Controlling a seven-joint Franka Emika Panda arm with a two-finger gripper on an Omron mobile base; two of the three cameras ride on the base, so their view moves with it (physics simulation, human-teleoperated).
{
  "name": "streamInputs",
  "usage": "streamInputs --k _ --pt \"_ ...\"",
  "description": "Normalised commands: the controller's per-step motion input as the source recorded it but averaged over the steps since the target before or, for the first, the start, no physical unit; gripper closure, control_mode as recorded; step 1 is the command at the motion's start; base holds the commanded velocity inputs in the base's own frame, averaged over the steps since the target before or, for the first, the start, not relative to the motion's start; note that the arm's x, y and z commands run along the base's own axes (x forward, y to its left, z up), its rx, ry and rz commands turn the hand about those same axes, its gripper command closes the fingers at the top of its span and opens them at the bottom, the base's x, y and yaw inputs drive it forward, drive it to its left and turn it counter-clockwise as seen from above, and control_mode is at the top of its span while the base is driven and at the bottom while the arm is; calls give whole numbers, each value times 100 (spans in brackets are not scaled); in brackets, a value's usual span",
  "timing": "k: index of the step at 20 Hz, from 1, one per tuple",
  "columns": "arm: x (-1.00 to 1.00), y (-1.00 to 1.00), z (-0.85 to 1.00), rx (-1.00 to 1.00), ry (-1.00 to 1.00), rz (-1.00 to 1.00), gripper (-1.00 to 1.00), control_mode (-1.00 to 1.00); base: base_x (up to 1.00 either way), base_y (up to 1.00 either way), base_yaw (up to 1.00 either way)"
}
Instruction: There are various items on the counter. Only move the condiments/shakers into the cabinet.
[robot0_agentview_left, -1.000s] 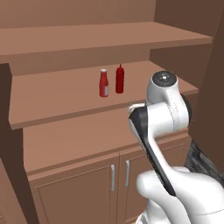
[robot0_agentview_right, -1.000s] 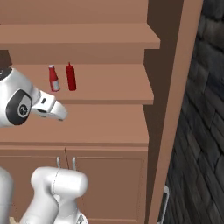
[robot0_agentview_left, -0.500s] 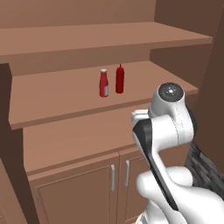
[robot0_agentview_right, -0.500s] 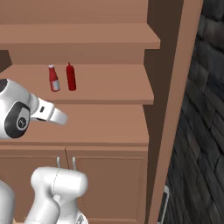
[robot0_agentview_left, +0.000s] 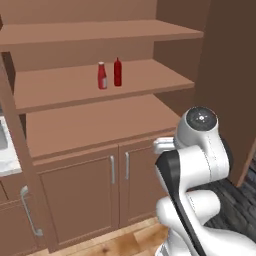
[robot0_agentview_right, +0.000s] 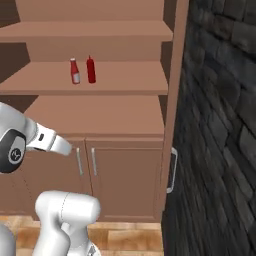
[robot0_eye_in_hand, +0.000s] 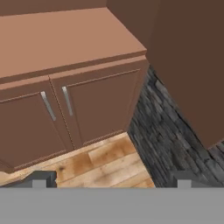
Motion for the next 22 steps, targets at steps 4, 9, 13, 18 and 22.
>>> streamInputs --k 4,9,13,18,22 --pt "0 0 0 0 0 0 -100 100 -100 -4 0" --pt "0 0 0 0 0 0 -100 100 -100 23 0" --pt "0 0 0 0 0 0 -100 100 -100 82 0" --pt "0 0 0 0 0 0 -100 100 -79 100 0" --pt "0 0 0 0 0 0 -100 100 -32 100 0"
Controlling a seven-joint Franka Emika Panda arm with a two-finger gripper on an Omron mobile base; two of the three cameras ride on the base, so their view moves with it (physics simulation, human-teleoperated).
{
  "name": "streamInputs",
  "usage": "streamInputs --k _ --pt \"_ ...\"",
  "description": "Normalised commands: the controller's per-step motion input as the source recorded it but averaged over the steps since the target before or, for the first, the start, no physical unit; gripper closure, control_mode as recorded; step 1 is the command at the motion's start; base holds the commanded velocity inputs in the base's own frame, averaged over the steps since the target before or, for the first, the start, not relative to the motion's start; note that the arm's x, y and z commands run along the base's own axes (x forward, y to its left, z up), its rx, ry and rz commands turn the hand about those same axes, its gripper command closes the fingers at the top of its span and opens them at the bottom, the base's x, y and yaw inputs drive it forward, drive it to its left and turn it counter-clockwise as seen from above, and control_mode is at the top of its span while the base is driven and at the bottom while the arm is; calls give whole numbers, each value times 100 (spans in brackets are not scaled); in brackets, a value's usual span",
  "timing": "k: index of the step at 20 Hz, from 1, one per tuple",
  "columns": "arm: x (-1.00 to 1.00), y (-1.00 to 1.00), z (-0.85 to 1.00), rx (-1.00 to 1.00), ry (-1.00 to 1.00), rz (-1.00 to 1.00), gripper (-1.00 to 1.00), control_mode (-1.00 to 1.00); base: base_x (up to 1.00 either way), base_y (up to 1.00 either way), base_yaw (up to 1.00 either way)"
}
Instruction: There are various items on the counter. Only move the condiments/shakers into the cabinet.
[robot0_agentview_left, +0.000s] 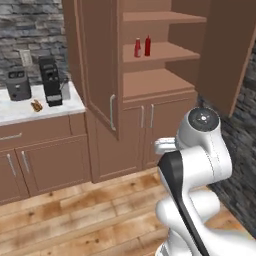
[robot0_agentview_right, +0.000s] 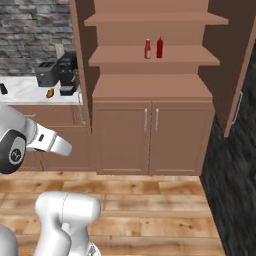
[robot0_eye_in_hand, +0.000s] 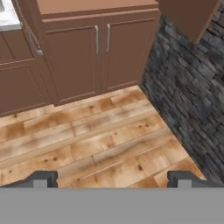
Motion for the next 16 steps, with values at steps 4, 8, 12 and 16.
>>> streamInputs --k 4,8,12,16 --pt "0 0 0 0 0 0 -100 100 -4 100 0" --pt "0 0 0 0 0 0 -100 100 11 100 0" --pt "0 0 0 0 0 0 -100 100 26 100 1" --pt "0 0 0 0 0 0 -100 100 38 100 3"
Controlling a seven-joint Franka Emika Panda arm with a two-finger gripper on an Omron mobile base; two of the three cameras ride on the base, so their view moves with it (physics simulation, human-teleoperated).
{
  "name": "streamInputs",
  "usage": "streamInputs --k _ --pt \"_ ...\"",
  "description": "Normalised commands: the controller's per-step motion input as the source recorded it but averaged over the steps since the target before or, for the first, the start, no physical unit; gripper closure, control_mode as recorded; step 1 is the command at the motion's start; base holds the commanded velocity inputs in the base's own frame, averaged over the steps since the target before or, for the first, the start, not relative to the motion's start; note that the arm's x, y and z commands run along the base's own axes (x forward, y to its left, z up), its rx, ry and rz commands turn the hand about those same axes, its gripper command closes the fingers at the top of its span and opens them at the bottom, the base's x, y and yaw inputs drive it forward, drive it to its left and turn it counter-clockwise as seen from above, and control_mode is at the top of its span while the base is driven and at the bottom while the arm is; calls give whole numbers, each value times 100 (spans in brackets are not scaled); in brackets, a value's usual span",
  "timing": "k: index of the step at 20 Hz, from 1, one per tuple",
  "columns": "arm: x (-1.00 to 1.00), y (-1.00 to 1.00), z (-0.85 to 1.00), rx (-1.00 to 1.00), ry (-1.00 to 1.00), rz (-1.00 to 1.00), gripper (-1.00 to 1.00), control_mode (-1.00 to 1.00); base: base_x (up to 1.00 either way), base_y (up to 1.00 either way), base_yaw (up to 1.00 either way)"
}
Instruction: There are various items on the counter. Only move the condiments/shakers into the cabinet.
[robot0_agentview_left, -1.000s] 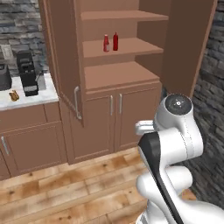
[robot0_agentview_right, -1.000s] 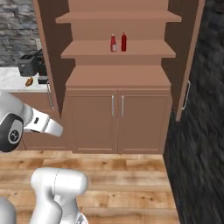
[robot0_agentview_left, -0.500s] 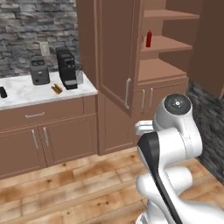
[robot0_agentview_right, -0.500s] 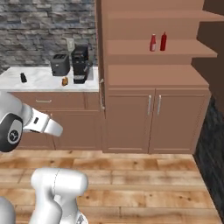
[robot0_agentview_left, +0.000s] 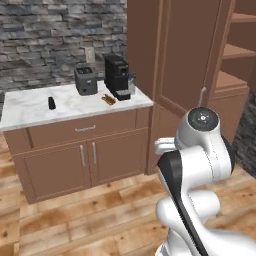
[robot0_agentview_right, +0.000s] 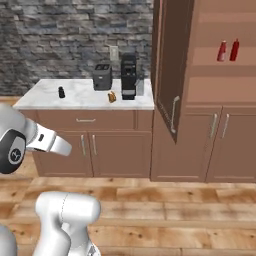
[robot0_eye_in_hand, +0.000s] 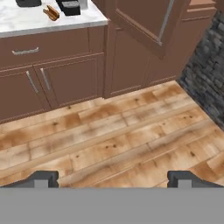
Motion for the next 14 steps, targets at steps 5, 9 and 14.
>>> streamInputs --k 5,9,14 --pt "0 0 0 0 0 0 -100 100 59 100 9" --pt "0 0 0 0 0 0 -100 100 81 99 14" --pt "0 0 0 0 0 0 -100 100 92 55 17"
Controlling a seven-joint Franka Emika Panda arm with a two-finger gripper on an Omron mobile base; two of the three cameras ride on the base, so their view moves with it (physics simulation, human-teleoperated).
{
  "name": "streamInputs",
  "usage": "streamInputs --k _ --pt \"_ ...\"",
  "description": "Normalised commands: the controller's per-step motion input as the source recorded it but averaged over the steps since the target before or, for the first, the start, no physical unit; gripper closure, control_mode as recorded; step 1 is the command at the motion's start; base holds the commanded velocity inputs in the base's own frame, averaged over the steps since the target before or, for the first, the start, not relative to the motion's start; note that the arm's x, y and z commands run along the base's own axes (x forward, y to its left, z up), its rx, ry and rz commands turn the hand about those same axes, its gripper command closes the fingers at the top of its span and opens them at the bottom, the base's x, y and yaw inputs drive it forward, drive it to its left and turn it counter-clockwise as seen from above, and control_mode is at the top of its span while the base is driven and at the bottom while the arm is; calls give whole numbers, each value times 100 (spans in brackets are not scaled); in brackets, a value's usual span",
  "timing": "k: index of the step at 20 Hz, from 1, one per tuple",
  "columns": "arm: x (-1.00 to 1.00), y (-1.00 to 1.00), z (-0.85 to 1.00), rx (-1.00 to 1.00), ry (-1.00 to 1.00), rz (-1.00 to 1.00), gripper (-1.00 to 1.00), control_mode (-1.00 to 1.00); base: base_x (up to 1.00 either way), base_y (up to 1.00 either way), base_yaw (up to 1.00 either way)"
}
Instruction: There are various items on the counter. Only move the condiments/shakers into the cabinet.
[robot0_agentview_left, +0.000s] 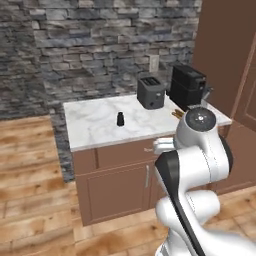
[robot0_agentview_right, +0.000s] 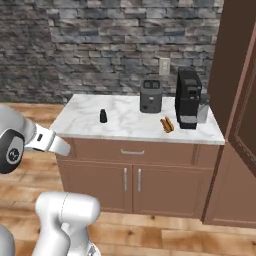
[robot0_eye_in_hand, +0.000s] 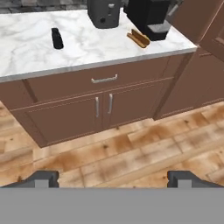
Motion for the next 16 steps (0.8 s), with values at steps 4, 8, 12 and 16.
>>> streamInputs --k 4,8,12,16 --pt "0 0 0 0 0 0 -100 100 83 5 3" --pt "0 0 0 0 0 0 -100 100 88 -4 0" --pt "0 0 0 0 0 0 -100 100 78 -12 0" --pt "0 0 0 0 0 0 -100 100 46 0 3"
